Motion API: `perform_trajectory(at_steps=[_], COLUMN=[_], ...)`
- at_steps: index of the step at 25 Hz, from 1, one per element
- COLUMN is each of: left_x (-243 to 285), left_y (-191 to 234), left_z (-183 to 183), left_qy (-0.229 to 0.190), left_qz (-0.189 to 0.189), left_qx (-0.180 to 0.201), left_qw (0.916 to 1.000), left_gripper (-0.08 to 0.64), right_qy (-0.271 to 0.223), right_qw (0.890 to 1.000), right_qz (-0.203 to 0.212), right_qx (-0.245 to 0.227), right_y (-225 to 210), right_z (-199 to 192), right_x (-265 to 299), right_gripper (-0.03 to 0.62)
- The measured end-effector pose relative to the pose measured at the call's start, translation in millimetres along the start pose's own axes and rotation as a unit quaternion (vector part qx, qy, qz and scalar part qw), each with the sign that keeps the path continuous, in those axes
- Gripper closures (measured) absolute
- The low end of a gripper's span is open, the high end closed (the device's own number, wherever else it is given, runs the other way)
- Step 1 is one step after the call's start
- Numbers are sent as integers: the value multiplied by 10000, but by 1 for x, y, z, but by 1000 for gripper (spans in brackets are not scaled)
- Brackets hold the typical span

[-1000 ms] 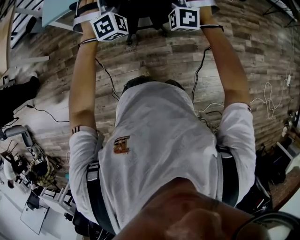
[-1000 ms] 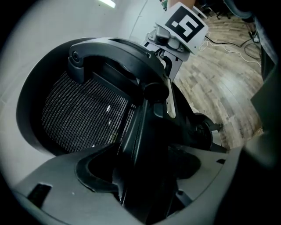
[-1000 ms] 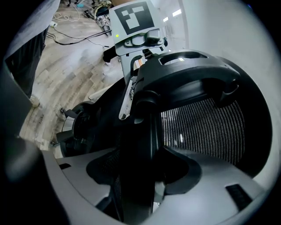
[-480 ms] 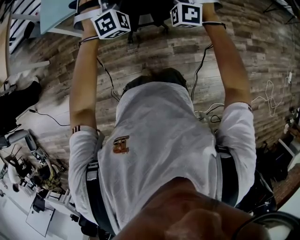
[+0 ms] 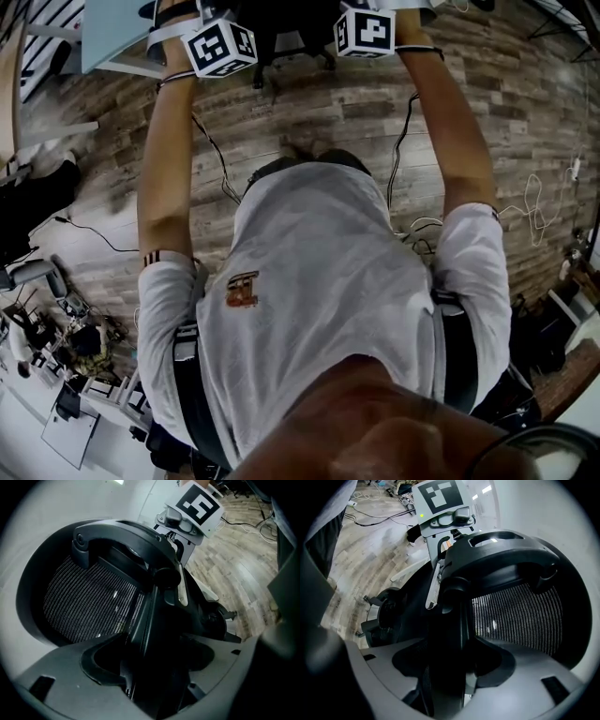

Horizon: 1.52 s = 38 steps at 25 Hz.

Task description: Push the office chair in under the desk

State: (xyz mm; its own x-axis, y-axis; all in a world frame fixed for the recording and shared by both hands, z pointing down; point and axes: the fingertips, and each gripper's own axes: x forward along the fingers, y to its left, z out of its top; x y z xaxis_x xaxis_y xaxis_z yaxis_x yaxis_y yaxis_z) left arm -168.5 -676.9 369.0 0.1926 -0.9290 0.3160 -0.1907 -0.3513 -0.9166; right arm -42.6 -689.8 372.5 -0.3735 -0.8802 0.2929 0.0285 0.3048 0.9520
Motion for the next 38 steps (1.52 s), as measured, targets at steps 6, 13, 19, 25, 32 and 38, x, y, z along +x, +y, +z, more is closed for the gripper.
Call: perform_trajectory(at_steps=[6, 13, 19, 25, 32, 38], left_x=[23, 27, 19, -5, -54, -100], left_y=[7, 8, 5, 3, 2, 14], left_z=[-1, 0, 2, 13, 31, 56], left_qy=[52, -62, -137, -268, -609, -1308], left_qz=[-13, 97, 114, 116, 26, -4], left_qx=[-15, -30, -38, -109, -935, -2387], left_qw=[10000, 9999, 9998, 9995, 9937, 9622], left_gripper=[216, 212, 207, 209, 209, 210], right_qy=[25, -95, -205, -252, -371, -959], right_qw=[10000, 9999, 9997, 9995, 9964, 9695], right_qz=[32, -68, 31, 114, 290, 321], right_qx=[-1, 45, 143, 133, 711, 2234], right_y=[-7, -6, -3, 0, -1, -23], right_z=[-10, -13, -9, -5, -5, 8], right_x=[20, 23, 15, -5, -49, -100], right_gripper=[328, 328, 328, 328, 328, 328])
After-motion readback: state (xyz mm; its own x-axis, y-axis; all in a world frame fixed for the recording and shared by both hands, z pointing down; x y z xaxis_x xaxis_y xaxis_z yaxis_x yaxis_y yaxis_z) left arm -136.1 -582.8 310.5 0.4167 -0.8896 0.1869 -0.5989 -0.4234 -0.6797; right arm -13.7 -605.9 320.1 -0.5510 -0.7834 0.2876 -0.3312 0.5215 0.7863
